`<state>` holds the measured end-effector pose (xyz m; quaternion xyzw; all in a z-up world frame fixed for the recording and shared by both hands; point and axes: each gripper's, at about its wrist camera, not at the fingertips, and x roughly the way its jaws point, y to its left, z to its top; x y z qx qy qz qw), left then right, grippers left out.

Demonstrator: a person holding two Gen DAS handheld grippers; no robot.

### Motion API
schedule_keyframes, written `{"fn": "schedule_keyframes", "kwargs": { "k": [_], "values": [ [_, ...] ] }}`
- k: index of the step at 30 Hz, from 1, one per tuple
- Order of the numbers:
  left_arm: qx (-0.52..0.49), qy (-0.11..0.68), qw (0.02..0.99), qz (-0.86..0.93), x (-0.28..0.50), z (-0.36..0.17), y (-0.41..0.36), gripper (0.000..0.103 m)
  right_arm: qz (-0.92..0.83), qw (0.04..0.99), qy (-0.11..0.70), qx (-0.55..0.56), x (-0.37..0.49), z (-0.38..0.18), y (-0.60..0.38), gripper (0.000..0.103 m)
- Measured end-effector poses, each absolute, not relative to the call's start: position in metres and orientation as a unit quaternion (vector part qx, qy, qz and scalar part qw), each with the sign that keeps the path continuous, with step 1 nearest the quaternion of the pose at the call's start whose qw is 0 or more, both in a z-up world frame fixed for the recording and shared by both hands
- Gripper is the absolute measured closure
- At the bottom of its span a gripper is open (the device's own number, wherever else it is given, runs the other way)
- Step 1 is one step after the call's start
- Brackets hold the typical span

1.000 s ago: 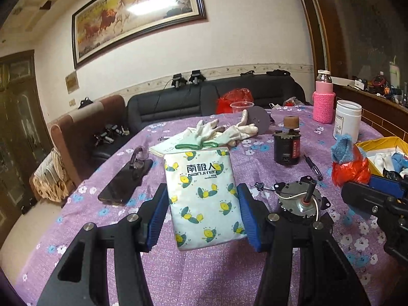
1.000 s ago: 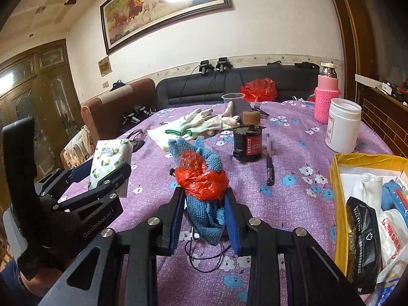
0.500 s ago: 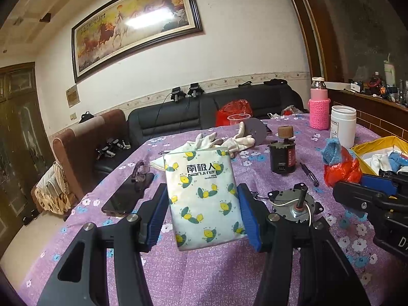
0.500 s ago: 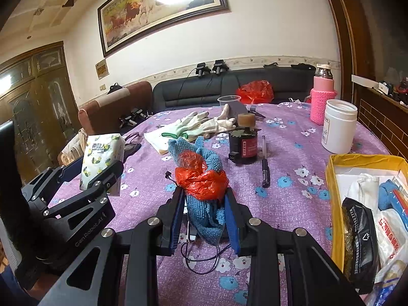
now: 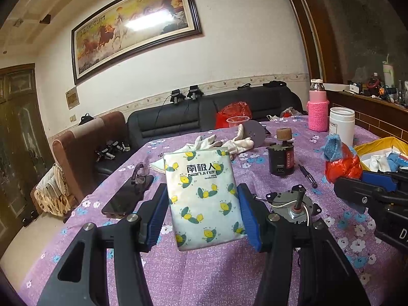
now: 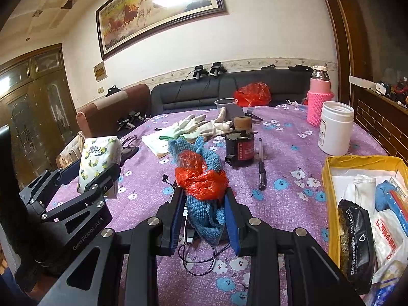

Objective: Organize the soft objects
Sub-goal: 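Lift the tissue pack and cloth bundle above the table, then carry both items over the yellow tray and open both grippers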

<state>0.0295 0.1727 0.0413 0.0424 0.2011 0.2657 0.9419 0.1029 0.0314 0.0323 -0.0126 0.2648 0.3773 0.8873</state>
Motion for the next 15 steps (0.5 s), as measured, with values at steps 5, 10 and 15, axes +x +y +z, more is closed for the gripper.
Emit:
{"fn": "schedule_keyframes", "kwargs": {
  "k": [5,10,15],
  "values": [
    [0.046,0.195,0.943,0.264,0.030,0.043,0.171,0.050,0.374,0.889,0.263,-0.009,0.103,0.033,0.030,0.070],
    [0.048,0.186,0.949,0.251,0.027,0.044,0.167,0.050,0.366,0.894,0.260,-0.003,0.108,0.036,0.025,0.070],
    [0.054,0.167,0.958,0.227,0.023,0.049,0.158,0.049,0.345,0.902,0.259,0.013,0.119,0.039,0.012,0.070]
  ]
}}
